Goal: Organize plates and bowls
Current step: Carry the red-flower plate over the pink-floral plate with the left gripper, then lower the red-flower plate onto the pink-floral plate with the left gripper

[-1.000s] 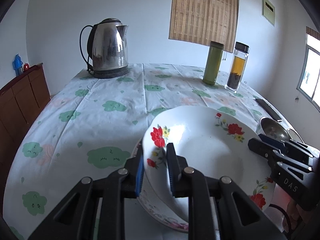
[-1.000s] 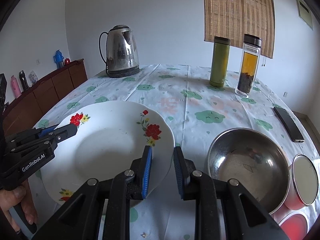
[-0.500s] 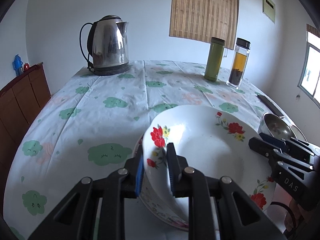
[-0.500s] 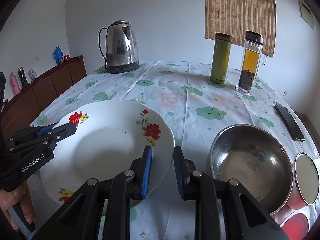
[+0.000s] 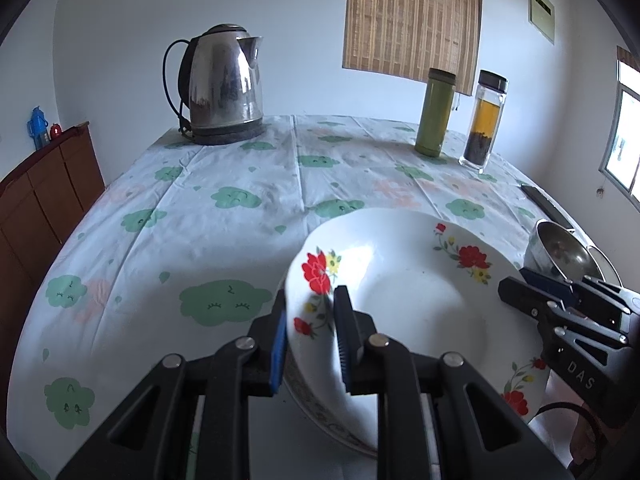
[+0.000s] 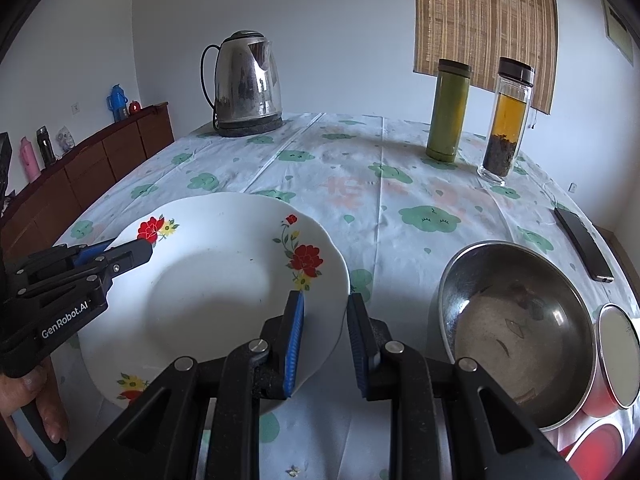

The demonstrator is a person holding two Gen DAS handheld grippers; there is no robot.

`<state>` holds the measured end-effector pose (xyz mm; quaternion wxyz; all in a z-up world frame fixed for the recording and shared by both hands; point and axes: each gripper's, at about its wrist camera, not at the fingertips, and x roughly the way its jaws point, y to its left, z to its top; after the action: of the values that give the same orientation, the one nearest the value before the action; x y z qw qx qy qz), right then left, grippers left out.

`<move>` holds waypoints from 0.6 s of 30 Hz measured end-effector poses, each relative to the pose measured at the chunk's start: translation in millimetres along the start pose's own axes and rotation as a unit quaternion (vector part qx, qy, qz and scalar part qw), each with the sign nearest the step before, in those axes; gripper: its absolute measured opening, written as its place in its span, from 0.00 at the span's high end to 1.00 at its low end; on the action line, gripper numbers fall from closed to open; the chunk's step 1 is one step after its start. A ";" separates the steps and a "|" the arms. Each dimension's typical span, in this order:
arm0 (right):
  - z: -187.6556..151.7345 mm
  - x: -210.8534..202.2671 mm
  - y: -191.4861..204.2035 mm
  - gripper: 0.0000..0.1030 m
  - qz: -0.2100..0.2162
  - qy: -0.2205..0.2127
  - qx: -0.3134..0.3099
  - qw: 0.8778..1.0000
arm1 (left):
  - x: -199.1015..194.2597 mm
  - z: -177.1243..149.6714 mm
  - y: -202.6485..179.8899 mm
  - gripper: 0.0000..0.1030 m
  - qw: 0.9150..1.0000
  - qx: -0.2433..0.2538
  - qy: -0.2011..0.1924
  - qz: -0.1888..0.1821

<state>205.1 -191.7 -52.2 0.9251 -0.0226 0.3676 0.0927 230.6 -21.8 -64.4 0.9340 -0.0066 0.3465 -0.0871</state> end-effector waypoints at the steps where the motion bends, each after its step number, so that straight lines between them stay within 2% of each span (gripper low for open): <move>1: -0.1 0.5 0.0 0.77 -0.001 0.001 0.000 1.000 | 0.3 -0.2 -0.5 0.82 1.000 0.001 0.000 0.000; 18: -0.6 2.8 5.0 0.76 -0.020 -0.009 -0.017 1.000 | -0.9 -1.7 -0.7 0.81 1.000 0.011 -0.008 0.002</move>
<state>205.7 -186.5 -54.4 0.9296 -0.0447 0.3569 0.0802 228.7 -22.2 -65.1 0.9369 0.0036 0.3382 -0.0887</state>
